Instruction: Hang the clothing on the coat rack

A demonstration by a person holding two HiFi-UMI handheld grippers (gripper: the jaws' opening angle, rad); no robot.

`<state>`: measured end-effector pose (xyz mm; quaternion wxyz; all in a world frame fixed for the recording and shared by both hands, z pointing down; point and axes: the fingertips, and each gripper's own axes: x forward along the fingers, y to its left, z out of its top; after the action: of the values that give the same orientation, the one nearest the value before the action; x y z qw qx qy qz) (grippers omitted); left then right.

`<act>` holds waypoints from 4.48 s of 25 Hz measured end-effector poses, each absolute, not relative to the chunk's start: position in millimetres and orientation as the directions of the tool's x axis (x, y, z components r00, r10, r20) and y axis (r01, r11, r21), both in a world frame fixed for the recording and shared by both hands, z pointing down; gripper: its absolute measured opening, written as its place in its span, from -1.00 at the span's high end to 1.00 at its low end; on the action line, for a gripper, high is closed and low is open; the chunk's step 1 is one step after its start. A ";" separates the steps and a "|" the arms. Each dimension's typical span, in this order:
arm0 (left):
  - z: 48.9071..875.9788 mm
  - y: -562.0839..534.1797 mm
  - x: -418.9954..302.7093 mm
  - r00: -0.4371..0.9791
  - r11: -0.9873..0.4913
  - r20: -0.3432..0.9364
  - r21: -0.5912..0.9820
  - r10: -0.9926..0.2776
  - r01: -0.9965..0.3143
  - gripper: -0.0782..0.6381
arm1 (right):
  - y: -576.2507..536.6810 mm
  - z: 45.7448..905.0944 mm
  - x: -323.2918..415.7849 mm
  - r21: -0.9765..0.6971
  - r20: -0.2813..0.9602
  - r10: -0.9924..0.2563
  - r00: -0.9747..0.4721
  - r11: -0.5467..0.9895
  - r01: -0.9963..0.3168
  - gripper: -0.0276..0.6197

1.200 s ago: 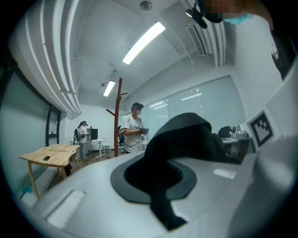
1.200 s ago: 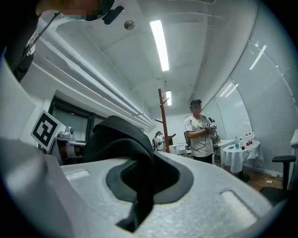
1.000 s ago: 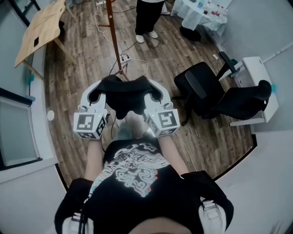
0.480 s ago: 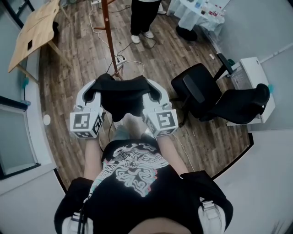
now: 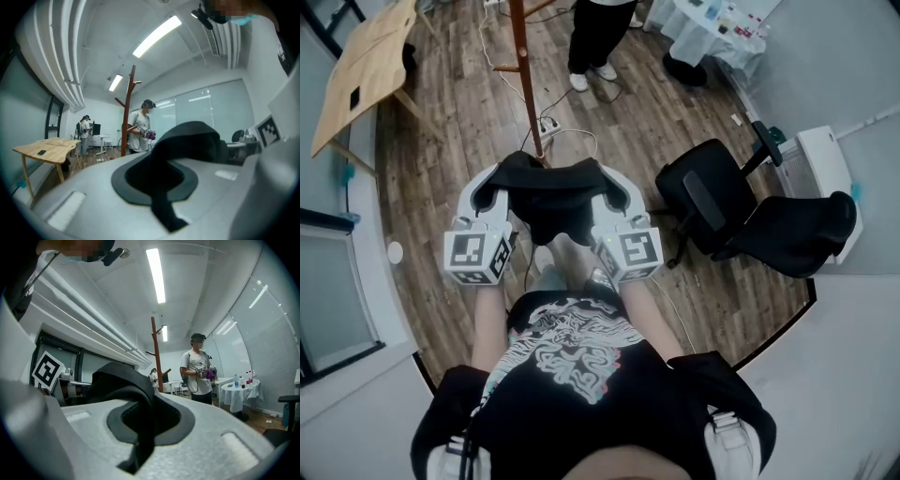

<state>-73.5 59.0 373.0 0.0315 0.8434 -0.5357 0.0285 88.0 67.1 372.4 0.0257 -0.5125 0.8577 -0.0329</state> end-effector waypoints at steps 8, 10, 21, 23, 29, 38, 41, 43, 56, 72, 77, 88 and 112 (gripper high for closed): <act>375.1 5.4 -102.7 0.423 -0.421 0.094 0.036 -0.901 -0.906 0.78 | 12.0 376.5 65.4 -0.077 0.012 -0.886 -0.464 0.462 -0.884 0.87; 374.7 -7.8 -108.8 0.431 -0.429 0.094 0.041 -0.897 -0.902 0.78 | -1.3 374.4 61.6 -0.082 0.026 -0.896 -0.443 0.439 -0.895 0.87; 377.6 -74.6 -141.2 0.463 -0.459 0.083 0.061 -0.883 -0.886 0.78 | -62.8 381.8 27.0 -0.065 0.027 -0.901 -0.433 0.431 -0.900 0.87; 378.9 -83.6 -146.3 0.471 -0.467 0.085 0.061 -0.878 -0.882 0.78 | -72.2 383.5 21.4 -0.074 0.032 -0.904 -0.426 0.423 -0.903 0.87; 383.6 -101.9 -158.7 0.498 -0.493 0.092 0.069 -0.863 -0.867 0.78 | -87.5 394.7 7.1 -0.070 0.044 -0.912 -0.409 0.405 -0.911 0.87; 382.9 -120.9 -160.1 0.513 -0.509 0.081 0.068 -0.855 -0.858 0.78 | -105.7 395.7 7.9 -0.053 0.068 -0.915 -0.397 0.394 -0.917 0.87; 385.3 -127.7 -160.1 0.512 -0.507 0.085 0.076 -0.855 -0.858 0.78 | -113.6 395.6 9.6 -0.045 0.073 -0.914 -0.398 0.396 -0.917 0.87; 388.5 -131.5 -161.5 0.510 -0.504 0.092 0.081 -0.855 -0.860 0.78 | -118.5 397.3 9.3 -0.046 0.078 -0.913 -0.399 0.397 -0.917 0.87; 392.2 -179.0 -178.7 0.440 -0.434 0.101 0.078 -0.892 -0.898 0.78 | -179.4 396.4 6.6 -0.049 0.070 -0.888 -0.455 0.453 -0.890 0.87; 389.7 -220.5 -181.8 0.414 -0.409 0.106 0.062 -0.904 -0.910 0.78 | -227.5 394.9 9.4 -0.070 0.056 -0.879 -0.474 0.470 -0.880 0.87; 389.6 -226.8 -181.2 0.417 -0.412 0.110 0.062 -0.902 -0.909 0.78 | -237.0 391.2 10.8 -0.072 0.051 -0.882 -0.469 0.465 -0.882 0.87; 380.7 -243.0 -179.2 0.407 -0.405 0.100 0.046 -0.908 -0.913 0.78 | -256.4 383.1 13.6 -0.102 0.012 -0.875 -0.484 0.480 -0.871 0.87; 376.4 -299.2 -190.5 0.372 -0.371 0.098 0.033 -0.923 -0.928 0.78 | -322.5 370.4 2.8 -0.123 -0.034 -0.850 -0.525 0.525 -0.842 0.87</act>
<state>-190.5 -299.2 376.4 0.0409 0.8273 -0.5593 0.0313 2.8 -322.5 370.4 0.0448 -0.4853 0.8720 -0.0456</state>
